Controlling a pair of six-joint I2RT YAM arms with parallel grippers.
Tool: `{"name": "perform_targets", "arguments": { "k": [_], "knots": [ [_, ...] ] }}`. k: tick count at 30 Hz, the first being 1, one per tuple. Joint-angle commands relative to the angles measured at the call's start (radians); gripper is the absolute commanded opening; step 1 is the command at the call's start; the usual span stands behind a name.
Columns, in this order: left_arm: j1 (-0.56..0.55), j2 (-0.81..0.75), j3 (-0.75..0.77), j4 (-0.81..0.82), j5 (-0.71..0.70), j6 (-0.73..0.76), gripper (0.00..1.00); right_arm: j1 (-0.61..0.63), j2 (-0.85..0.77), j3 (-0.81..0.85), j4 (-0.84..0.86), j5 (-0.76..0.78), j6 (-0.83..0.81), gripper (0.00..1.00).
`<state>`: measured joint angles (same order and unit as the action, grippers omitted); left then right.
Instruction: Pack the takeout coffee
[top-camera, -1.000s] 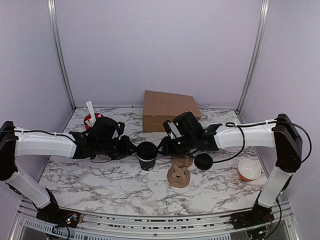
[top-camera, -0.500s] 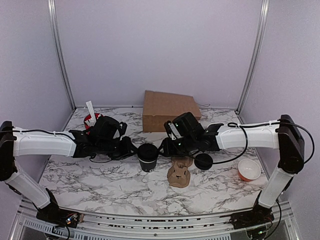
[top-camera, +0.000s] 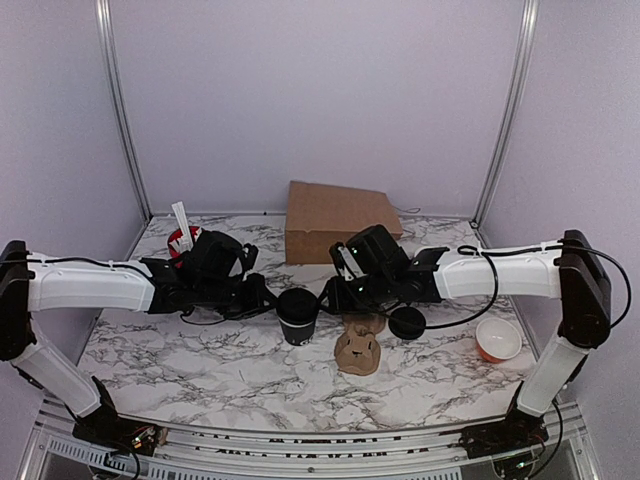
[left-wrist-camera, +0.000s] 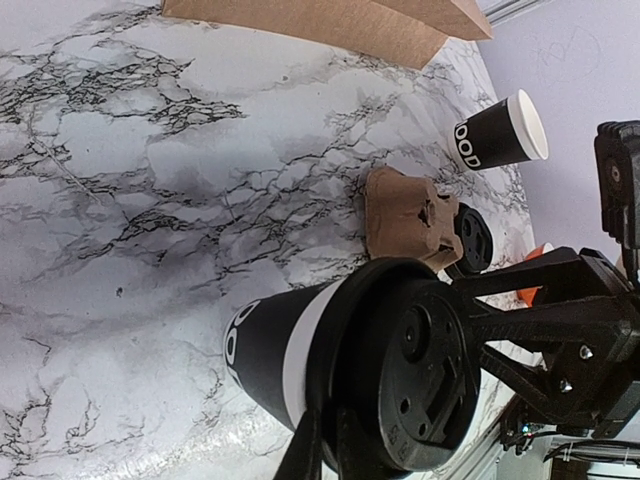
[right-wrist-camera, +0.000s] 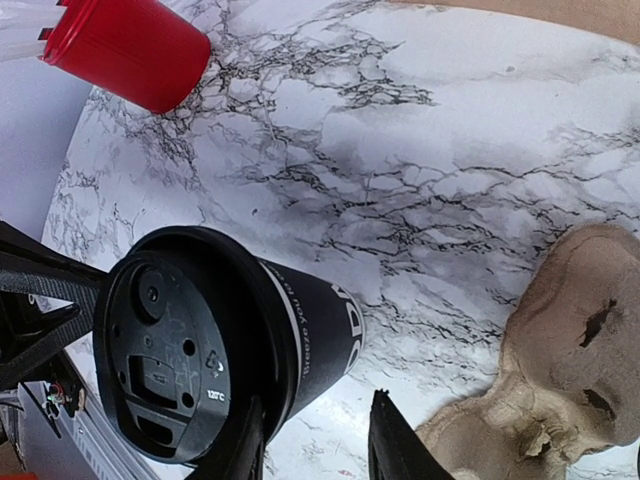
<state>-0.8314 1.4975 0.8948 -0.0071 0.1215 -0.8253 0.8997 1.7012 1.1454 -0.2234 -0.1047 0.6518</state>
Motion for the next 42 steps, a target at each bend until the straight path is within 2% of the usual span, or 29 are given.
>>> {"name": "perform_targets", "arguments": {
  "k": [1,17,22,29,42],
  "knots": [
    [-0.009,0.036,-0.004,-0.063,-0.019,0.022,0.04,0.013,0.020,-0.008,-0.003,-0.012,-0.023,0.35],
    [-0.011,0.002,0.058,-0.134,-0.065,0.073,0.16,0.013,0.033,-0.003,-0.017,-0.004,-0.026,0.35],
    [-0.011,0.020,0.042,-0.134,-0.079,0.066,0.16,0.013,0.035,-0.008,-0.019,-0.002,-0.026,0.35],
    [-0.011,0.001,0.048,-0.120,-0.073,0.073,0.24,0.013,0.032,-0.005,-0.019,-0.002,-0.026,0.35],
    [-0.011,-0.029,0.058,-0.122,-0.065,0.077,0.24,0.013,0.035,0.010,-0.013,-0.006,-0.032,0.35]
  ]
}}
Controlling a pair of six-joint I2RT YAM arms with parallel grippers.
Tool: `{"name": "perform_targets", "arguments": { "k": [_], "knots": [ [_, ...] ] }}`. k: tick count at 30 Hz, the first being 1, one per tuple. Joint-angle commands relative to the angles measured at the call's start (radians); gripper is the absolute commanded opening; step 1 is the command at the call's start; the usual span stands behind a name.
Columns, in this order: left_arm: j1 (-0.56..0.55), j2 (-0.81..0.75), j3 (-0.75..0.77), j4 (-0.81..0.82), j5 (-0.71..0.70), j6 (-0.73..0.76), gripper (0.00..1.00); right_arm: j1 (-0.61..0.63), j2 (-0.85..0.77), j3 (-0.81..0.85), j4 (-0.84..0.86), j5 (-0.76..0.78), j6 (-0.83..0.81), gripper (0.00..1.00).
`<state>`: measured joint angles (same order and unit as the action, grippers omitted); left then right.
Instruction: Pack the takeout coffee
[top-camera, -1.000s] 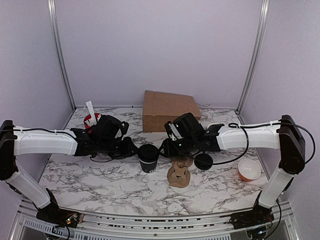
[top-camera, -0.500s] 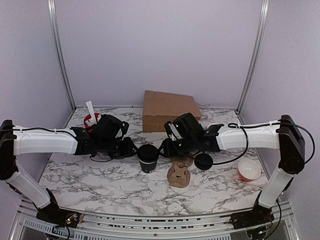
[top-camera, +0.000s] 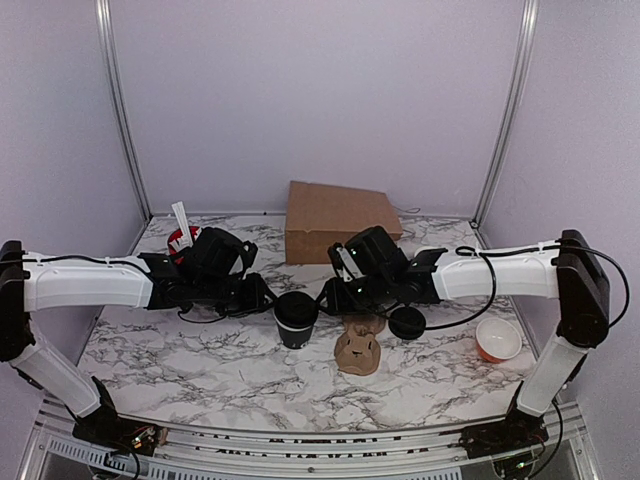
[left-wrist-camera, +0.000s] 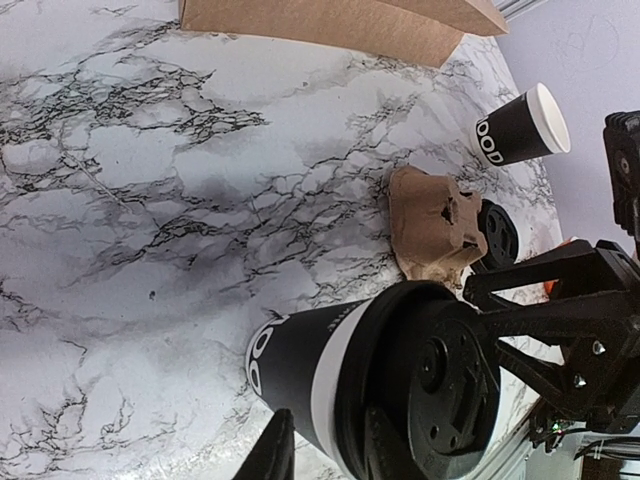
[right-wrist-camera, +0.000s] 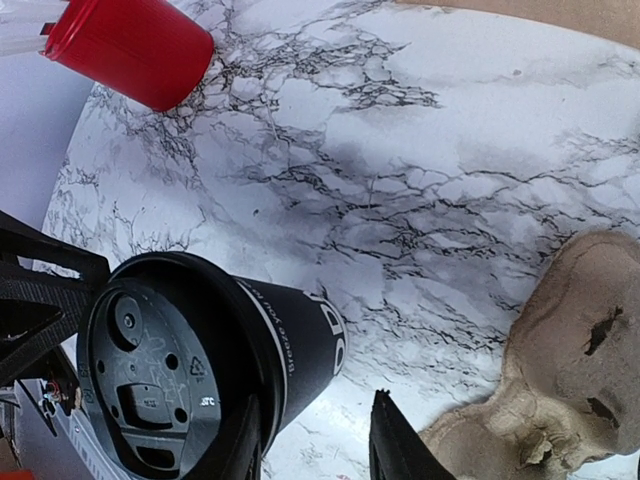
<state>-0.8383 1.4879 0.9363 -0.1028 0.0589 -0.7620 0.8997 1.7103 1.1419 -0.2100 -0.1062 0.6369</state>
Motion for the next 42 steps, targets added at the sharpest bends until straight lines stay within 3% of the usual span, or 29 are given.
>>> {"name": "perform_targets", "arguments": {
  "k": [1,22,35,42],
  "knots": [
    [-0.004,-0.013,0.011,-0.027,-0.007,0.011,0.23,0.013,0.028,0.012,-0.027,-0.004,-0.018,0.35],
    [-0.021,0.092,-0.131,-0.001,-0.011,-0.026,0.15,0.020,0.067,-0.002,-0.037,-0.013,-0.029,0.36],
    [-0.028,0.119,-0.138,0.022,-0.014,-0.029,0.14,0.048,0.092,-0.020,-0.033,-0.010,-0.025,0.38],
    [-0.028,0.111,-0.097,0.022,-0.022,-0.004,0.14,0.051,0.022,-0.027,-0.035,0.015,-0.016,0.39]
  ]
}}
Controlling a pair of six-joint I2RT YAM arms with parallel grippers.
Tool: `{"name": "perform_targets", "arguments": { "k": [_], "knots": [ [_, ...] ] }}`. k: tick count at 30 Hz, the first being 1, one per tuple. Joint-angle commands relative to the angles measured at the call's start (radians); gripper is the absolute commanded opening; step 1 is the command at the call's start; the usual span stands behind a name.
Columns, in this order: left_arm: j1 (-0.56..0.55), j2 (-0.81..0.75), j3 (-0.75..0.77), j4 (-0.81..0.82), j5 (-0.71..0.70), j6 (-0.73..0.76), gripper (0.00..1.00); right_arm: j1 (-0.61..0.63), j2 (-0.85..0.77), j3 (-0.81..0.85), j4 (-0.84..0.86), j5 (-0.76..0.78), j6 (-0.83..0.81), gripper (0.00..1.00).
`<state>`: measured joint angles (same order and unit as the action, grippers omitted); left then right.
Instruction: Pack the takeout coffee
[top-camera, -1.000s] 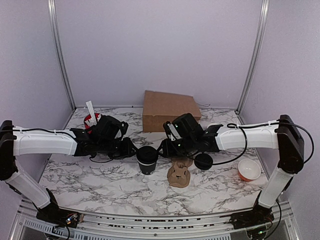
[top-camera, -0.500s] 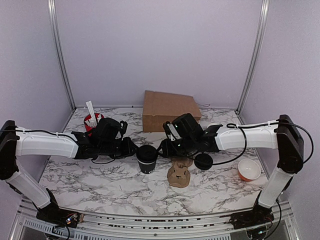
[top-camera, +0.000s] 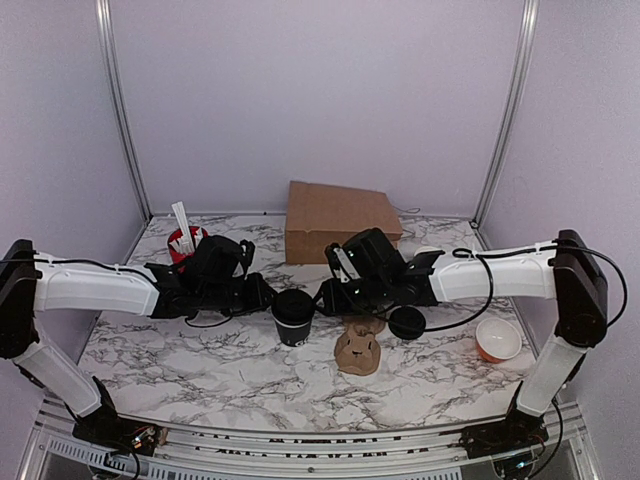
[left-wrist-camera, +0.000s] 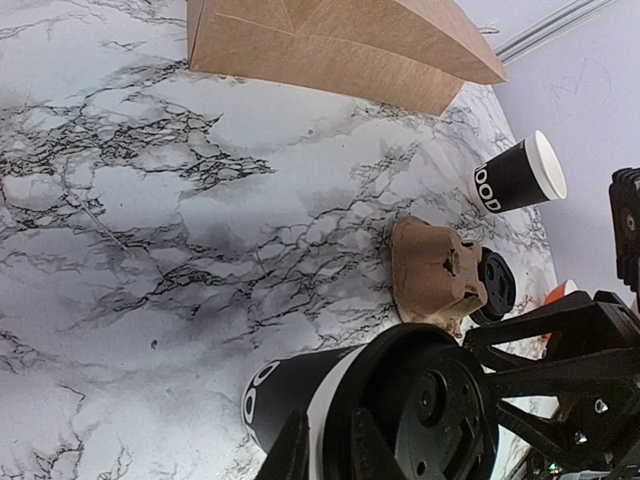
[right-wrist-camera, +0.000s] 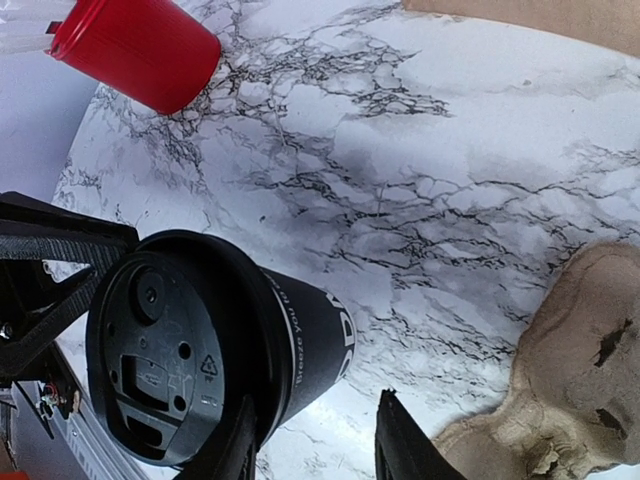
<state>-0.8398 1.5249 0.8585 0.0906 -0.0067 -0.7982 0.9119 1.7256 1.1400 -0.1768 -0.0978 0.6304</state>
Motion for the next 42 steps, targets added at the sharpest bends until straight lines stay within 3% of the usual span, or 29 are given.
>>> {"name": "perform_targets", "arguments": {
  "k": [1,17,30,35,42],
  "knots": [
    [-0.027,0.073,-0.010,-0.174,0.042,0.039,0.14,0.039,-0.006,-0.018,-0.072,0.013,-0.010,0.39],
    [-0.027,0.030,0.110,-0.211,0.047,0.103,0.17,0.039,-0.088,0.029,-0.095,0.096,0.005,0.44],
    [-0.026,0.003,0.159,-0.240,0.028,0.123,0.25,0.039,-0.114,0.028,-0.093,0.130,-0.033,0.48],
    [-0.022,-0.032,0.164,-0.260,0.008,0.124,0.29,0.035,-0.120,0.046,-0.082,0.100,-0.143,0.54],
    [-0.012,-0.100,0.131,-0.278,0.001,0.109,0.35,0.012,-0.112,0.108,-0.118,-0.020,-0.423,0.73]
  ]
}}
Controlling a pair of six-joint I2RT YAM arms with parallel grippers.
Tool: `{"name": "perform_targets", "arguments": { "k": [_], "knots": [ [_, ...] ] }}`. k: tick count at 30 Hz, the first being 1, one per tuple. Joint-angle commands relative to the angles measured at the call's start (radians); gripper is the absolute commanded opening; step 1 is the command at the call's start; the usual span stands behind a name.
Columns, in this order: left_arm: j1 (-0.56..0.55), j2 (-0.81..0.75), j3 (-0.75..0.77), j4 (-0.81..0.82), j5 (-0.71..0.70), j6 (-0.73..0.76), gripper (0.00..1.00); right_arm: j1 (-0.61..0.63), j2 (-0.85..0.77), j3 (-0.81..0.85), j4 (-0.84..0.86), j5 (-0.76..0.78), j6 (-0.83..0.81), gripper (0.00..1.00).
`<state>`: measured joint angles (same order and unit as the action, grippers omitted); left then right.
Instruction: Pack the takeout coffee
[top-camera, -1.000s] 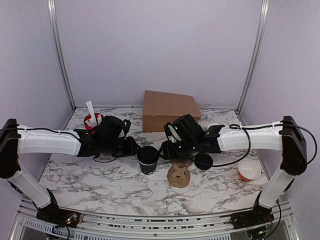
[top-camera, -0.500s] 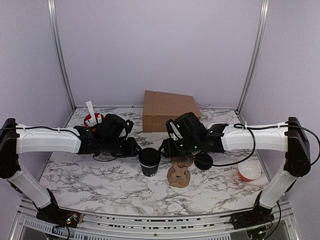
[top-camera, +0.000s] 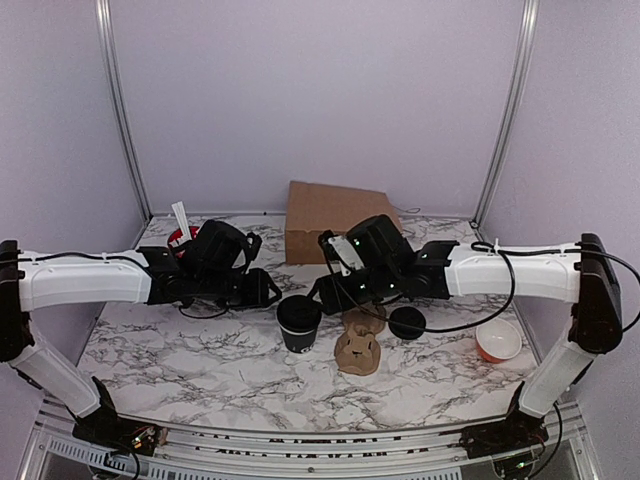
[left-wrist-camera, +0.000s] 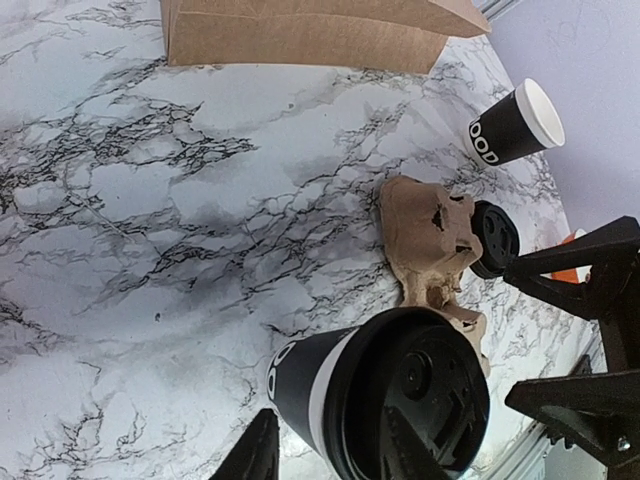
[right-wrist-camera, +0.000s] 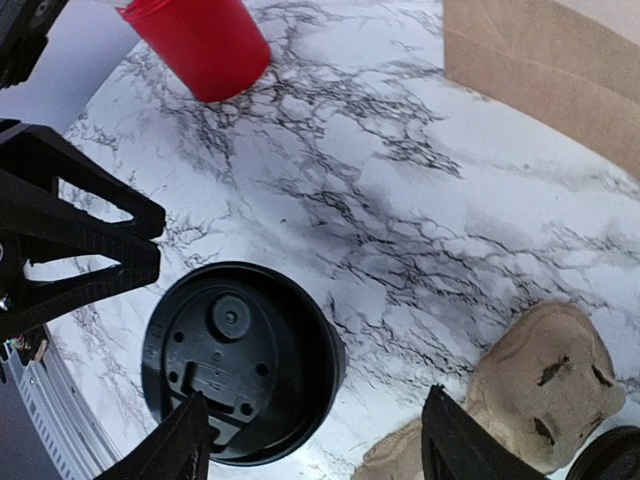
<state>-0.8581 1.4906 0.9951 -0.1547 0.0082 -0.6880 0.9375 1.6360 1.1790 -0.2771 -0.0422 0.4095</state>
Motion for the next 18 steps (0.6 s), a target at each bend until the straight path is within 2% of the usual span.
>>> {"name": "perform_targets", "arguments": {
  "k": [1,6,11,18],
  "knots": [
    [0.008,-0.077,-0.014,-0.033,-0.010,-0.004,0.35,-0.021,-0.021,0.079,-0.023,-0.103,-0.233,0.75],
    [0.006,-0.109,-0.047,-0.031,0.056,-0.013,0.35,-0.051,0.009,0.138,-0.092,-0.147,-0.345,0.77],
    [-0.022,-0.118,-0.090,-0.017,0.092,-0.065,0.35,-0.126,0.020,0.134,-0.063,-0.200,-0.295,0.72],
    [-0.054,-0.109,-0.134,0.026,0.097,-0.134,0.34,-0.132,0.088,0.148,-0.043,-0.216,-0.227,0.70]
  ]
}}
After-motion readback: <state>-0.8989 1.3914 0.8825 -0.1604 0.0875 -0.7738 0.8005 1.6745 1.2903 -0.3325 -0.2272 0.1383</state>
